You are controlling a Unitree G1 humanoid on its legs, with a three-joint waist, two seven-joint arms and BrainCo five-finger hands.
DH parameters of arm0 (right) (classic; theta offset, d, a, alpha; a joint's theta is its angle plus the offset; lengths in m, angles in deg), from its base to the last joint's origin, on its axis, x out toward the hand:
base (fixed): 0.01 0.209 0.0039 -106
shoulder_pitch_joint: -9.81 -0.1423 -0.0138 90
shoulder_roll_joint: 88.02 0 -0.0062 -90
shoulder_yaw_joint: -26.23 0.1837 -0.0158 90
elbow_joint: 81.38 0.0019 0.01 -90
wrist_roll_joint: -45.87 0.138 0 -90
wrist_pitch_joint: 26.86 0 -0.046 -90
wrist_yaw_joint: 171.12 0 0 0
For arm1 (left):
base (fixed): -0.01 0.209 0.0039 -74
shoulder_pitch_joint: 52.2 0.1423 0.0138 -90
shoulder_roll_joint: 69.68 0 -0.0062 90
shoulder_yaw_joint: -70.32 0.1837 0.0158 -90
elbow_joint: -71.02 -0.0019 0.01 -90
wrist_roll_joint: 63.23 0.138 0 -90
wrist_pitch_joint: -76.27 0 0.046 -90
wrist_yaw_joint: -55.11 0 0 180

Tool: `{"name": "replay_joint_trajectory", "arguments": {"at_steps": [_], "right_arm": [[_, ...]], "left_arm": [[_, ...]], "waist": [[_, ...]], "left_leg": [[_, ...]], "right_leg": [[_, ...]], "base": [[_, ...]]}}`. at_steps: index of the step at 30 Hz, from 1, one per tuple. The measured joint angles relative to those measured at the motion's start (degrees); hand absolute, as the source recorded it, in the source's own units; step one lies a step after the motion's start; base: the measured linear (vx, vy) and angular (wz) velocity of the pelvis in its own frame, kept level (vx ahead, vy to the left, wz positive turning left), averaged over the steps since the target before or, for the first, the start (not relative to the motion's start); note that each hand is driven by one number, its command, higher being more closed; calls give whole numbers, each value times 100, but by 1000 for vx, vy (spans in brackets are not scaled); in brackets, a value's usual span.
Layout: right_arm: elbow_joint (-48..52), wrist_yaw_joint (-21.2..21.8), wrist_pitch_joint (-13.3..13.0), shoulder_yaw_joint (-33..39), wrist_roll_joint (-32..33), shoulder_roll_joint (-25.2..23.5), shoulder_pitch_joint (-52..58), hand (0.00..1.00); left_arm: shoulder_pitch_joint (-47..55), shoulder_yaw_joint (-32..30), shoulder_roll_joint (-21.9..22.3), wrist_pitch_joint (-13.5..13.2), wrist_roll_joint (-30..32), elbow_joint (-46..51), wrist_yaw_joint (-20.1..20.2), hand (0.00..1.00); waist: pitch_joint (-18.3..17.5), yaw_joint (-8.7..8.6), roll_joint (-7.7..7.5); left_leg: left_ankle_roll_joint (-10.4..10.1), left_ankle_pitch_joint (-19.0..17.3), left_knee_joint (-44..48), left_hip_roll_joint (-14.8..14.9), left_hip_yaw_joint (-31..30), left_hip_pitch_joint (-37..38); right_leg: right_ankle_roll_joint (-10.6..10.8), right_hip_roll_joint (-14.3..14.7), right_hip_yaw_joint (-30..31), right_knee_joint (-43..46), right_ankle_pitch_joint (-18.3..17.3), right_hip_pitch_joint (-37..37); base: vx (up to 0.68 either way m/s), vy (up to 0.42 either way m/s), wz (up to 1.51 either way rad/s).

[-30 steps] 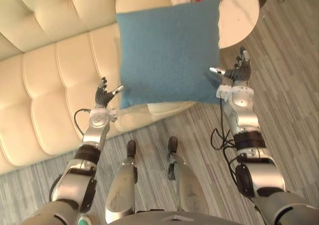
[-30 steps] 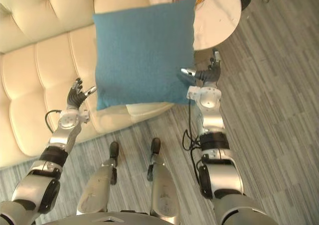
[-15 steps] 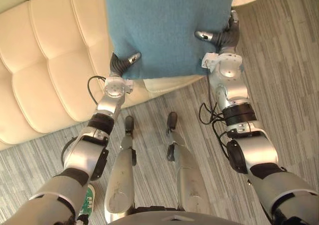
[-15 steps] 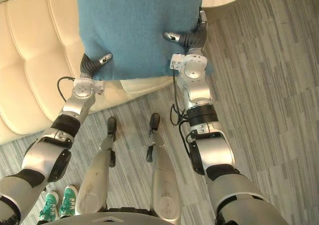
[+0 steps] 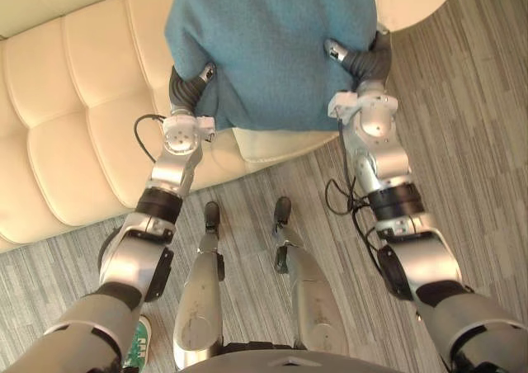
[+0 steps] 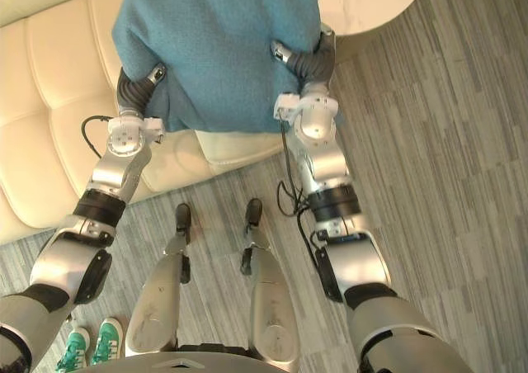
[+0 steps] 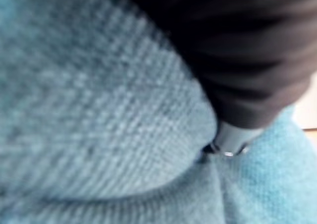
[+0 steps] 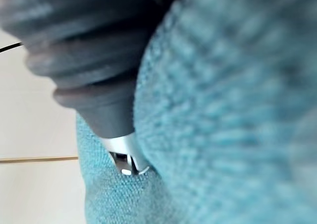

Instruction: Pick up cushions and gather them together orderly.

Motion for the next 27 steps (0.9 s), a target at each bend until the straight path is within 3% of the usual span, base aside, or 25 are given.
{"name": "replay_joint_trajectory", "arguments": {"at_steps": [6,9,12,21,27], "right_arm": [[1243,4,-35,41,-161,-482,1669,100],[1703,7,-116,73,-331,-771,2346,100],[2173,180,-240,73,-509,-1020,3207,100],[2852,819,-450,-299,-1393,-1120,4459,100],[2828,979,-466,-541,-1454,-1127,4952,100]], "left_arm": [[1312,252,48,1,135,1102,-9,100],[2025,280,188,0,199,1907,-9,100],[3062,296,539,-72,252,2585,-4,100],[5236,327,729,-459,185,3430,334,100],[5984,323,728,-467,-3,3464,519,100]], "waist": [[-16,21,-4],[-27,-52,1],[-583,-84,2],[-1610,-73,79],[-1885,-38,117]], "left_leg": [[-30,-23,-210,-121,-37,750],[-25,-29,-317,-176,-131,1119],[8,-56,-480,-230,-215,1294],[98,-155,-732,-221,-345,1999],[193,-256,-679,-226,-305,2202]], "right_leg": [[24,-178,-72,822,-651,337],[40,-276,-186,1003,-839,637],[102,-321,-240,1081,-1054,738],[239,-258,-391,406,-942,1712],[287,-177,-341,-172,-661,2171]], "base": [[52,-23,15],[27,-23,18],[55,-8,17],[59,14,6],[19,43,-5]]}}
